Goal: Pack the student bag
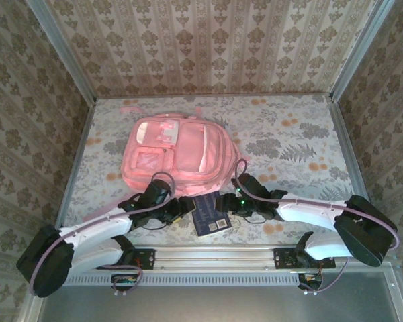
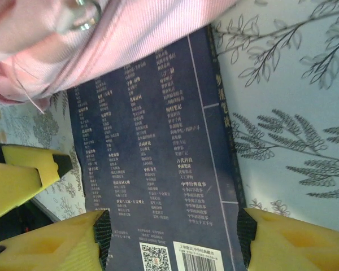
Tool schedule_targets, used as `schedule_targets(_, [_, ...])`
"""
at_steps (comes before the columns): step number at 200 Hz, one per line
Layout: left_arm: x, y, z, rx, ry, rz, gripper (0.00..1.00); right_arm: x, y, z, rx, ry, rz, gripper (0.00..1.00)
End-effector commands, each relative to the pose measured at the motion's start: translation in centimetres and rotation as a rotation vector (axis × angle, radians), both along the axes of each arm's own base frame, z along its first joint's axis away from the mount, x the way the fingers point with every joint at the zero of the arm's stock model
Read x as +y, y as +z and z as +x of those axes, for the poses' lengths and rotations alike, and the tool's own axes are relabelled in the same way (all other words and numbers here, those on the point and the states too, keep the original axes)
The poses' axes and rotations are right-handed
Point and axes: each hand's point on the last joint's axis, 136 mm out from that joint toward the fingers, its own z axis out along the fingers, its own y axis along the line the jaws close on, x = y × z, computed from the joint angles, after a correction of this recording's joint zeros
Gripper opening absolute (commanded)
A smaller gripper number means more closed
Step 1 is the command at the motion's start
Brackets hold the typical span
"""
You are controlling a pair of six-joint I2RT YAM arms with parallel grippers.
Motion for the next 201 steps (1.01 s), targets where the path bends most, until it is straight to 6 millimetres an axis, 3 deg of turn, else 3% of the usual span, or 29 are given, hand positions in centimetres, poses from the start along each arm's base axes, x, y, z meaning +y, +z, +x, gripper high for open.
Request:
schedule_targets(1, [-1.2, 0.8, 1.5, -0.040, 0.045, -0.057, 0.70, 0.0, -0.8, 0.3, 0.001, -0.032, -0.017, 0.62])
schedule_targets(53, [-2.8, -0.8, 2.0, 0.000, 0.030, -0.057, 0.65, 0.2, -1.8, 0.2, 0.016, -0.041, -0.025, 0.62])
schedule_targets(59, [-3.1, -0.7, 2.0, 0.000, 0.026, -0.065, 0.63, 0.0, -2.8, 0.0, 0.035, -0.040, -0.046, 0.62])
schedule_targets(120, [-5.0, 1.7, 2.1, -0.040, -0.011, -0.123, 0.42, 0.2, -3.8, -0.2, 0.055, -0.038, -0.046, 0.60])
schedule_targets(201, [-5.5, 1.4, 1.5, -0.037, -0.031, -0.135, 0.13, -0.1, -4.2, -0.3, 0.060, -0.053, -0.052, 0.58])
